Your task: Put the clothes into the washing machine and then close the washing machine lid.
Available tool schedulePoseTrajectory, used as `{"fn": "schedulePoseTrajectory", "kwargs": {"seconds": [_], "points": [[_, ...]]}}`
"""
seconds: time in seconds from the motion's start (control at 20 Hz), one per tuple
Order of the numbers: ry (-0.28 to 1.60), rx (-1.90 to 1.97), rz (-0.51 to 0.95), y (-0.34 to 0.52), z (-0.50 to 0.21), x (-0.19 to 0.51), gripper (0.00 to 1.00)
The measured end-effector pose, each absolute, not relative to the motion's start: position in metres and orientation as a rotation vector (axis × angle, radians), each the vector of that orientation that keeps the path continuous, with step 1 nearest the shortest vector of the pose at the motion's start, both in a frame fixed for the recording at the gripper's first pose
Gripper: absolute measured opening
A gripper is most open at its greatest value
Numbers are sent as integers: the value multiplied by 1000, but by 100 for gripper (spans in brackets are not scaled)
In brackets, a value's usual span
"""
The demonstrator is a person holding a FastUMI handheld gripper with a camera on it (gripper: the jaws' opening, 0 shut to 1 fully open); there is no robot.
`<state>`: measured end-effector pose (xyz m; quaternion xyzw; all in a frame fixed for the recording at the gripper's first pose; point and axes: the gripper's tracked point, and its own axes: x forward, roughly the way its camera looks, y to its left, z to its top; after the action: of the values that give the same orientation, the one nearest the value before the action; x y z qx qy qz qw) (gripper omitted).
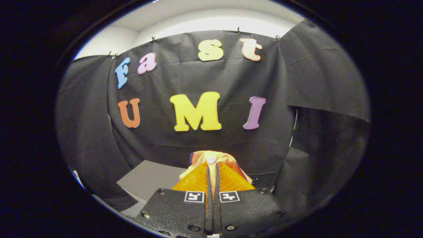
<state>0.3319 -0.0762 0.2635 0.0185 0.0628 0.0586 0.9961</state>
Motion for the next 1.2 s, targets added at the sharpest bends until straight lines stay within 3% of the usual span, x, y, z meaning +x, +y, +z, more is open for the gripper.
{"fn": "schedulePoseTrajectory", "kwargs": {"seconds": [0.4,1.2], "points": [[263,74,106,-128,190,402,4],[650,57,76,-134,-58,503,4]]}}
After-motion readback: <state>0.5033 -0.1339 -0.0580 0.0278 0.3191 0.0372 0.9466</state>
